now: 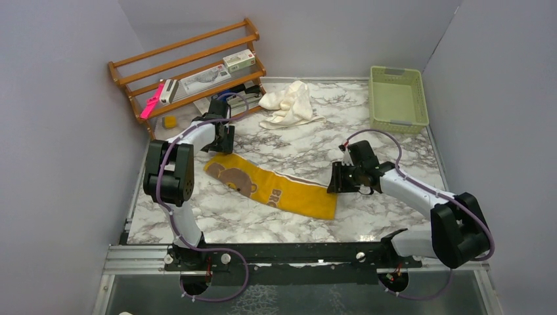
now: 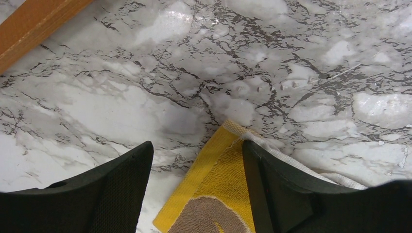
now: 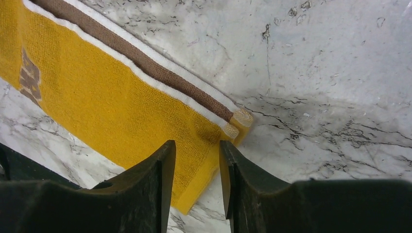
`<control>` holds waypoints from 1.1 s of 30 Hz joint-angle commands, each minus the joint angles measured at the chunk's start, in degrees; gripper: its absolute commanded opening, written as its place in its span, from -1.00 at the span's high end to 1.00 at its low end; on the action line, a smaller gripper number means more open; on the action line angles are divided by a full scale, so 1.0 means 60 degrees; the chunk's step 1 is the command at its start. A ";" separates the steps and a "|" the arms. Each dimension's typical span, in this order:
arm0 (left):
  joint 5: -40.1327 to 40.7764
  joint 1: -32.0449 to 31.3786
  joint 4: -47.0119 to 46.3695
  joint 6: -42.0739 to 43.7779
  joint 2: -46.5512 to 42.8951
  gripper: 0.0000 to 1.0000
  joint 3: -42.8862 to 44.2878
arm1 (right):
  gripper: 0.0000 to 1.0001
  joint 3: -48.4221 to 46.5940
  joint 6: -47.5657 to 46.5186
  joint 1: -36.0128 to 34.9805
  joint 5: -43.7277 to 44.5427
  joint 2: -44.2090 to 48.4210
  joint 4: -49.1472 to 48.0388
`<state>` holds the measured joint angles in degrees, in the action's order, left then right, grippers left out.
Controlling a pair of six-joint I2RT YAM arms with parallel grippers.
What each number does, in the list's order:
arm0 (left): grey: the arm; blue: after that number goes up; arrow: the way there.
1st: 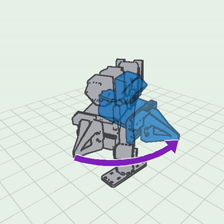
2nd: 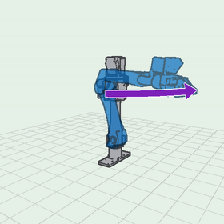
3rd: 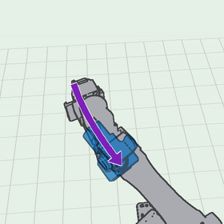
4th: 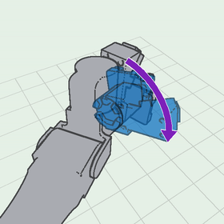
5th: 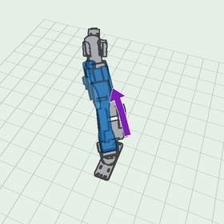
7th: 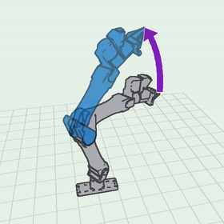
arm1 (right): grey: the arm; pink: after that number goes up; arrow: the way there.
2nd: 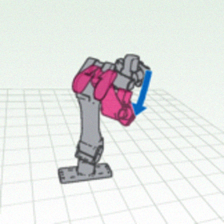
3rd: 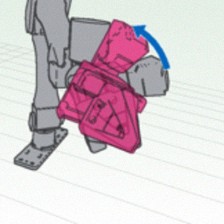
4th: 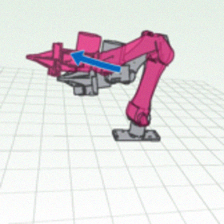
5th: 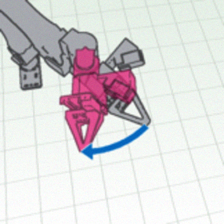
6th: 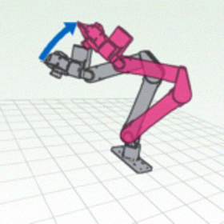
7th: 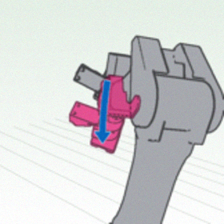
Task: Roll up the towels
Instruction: Flatten out the towel at the center of the board.
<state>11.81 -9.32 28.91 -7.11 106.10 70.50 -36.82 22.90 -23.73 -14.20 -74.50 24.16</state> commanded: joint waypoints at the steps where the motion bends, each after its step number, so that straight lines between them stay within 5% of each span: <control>1: -0.0355 0.0071 0.0257 0.0189 0.0048 -0.38 0.0155 | 0.23 -0.0128 0.0160 -0.0151 0.0172 -0.0167 0.0197; 7: -0.0562 0.0074 0.0294 0.0273 0.0143 -0.20 0.0121 | 0.13 -0.0264 0.0359 -0.0291 0.0761 -0.0405 0.0383; 10: -0.0824 0.0089 0.0302 0.0394 0.0176 0.30 0.0134 | 0.05 -0.0333 0.0472 -0.0371 0.1044 -0.0518 0.0474; 12: -0.0953 0.0089 0.0397 0.0416 0.0226 0.96 0.0189 | 0.01 -0.0364 0.0507 -0.0427 0.1179 -0.0611 0.0536; 14: -0.1006 0.0092 0.0432 0.0408 0.0198 1.00 0.0211 | 0.06 -0.0427 0.0524 -0.0506 0.1244 -0.0746 0.0554; 19: -0.1045 0.0157 0.0482 0.0407 -0.0203 1.00 0.0231 | 0.77 -0.0532 0.0599 -0.0657 0.1543 -0.0798 0.0717; 22: -0.1016 0.0225 0.0654 0.0437 -0.0619 1.00 0.0361 | 0.97 -0.0748 0.0547 -0.0656 0.1986 -0.0481 0.1139; 29: -0.0788 0.0313 0.0974 0.0106 -0.2180 1.00 0.1116 | 0.99 -0.2969 0.0219 -0.0649 0.3358 0.0064 0.2331; 33: -0.0584 0.0430 0.0816 -0.0219 -0.2953 1.00 0.2274 | 0.99 -0.5517 -0.0406 -0.0638 0.4577 -0.0784 0.2638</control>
<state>6.98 -7.79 35.11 -6.20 94.76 76.71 -57.19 24.23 -27.38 3.38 -76.55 38.11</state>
